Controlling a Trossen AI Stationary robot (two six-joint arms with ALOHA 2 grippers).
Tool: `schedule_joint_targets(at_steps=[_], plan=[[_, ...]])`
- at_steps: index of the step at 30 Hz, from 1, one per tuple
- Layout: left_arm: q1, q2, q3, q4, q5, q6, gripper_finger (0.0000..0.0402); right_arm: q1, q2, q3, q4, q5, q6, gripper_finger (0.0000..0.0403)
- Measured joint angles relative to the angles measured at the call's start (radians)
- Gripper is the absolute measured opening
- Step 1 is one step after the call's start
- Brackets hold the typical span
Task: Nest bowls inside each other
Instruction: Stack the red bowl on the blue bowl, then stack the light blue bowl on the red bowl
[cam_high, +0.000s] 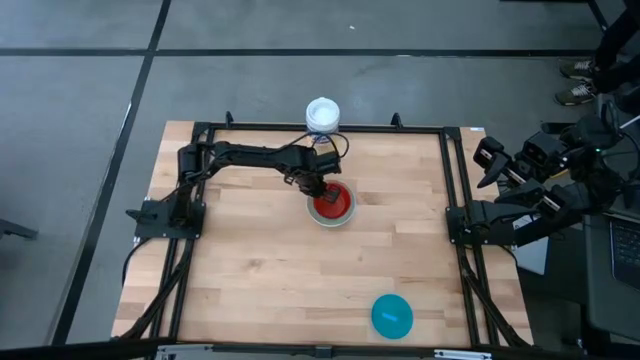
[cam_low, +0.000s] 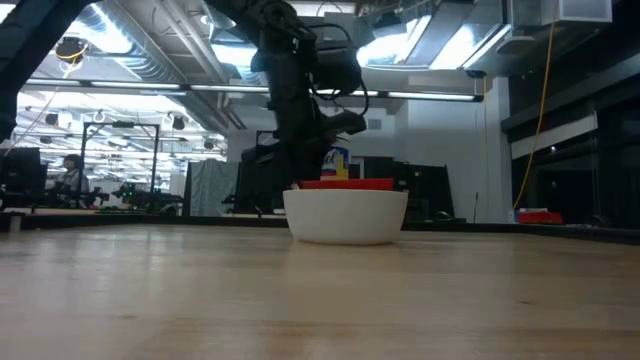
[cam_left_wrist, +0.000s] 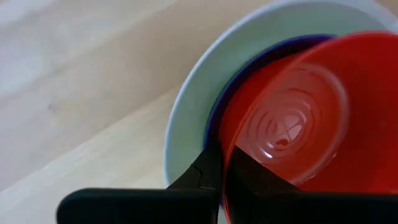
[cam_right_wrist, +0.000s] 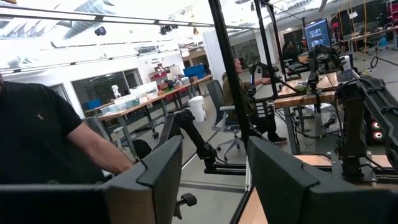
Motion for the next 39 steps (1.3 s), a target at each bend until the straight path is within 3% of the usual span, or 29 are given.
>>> schedule_joint_targets(at_steps=[9, 23, 39], plan=[[0.0, 0.005, 0.0, 0.023, 0.007, 0.034, 0.0013, 0.0, 0.0, 0.0, 0.001, 0.0, -0.002, 0.0185], [0.004, -0.016, 0.001, 0.042, -0.011, 0.047, 0.0121, 0.0, 0.0, 0.0, 0.001, 0.0, -0.002, 0.0185], [-0.007, -0.094, 0.027, 0.042, -0.121, 0.074, 0.0129, 0.0, 0.0, 0.0, 0.0, 0.0, -0.001, 0.0185]])
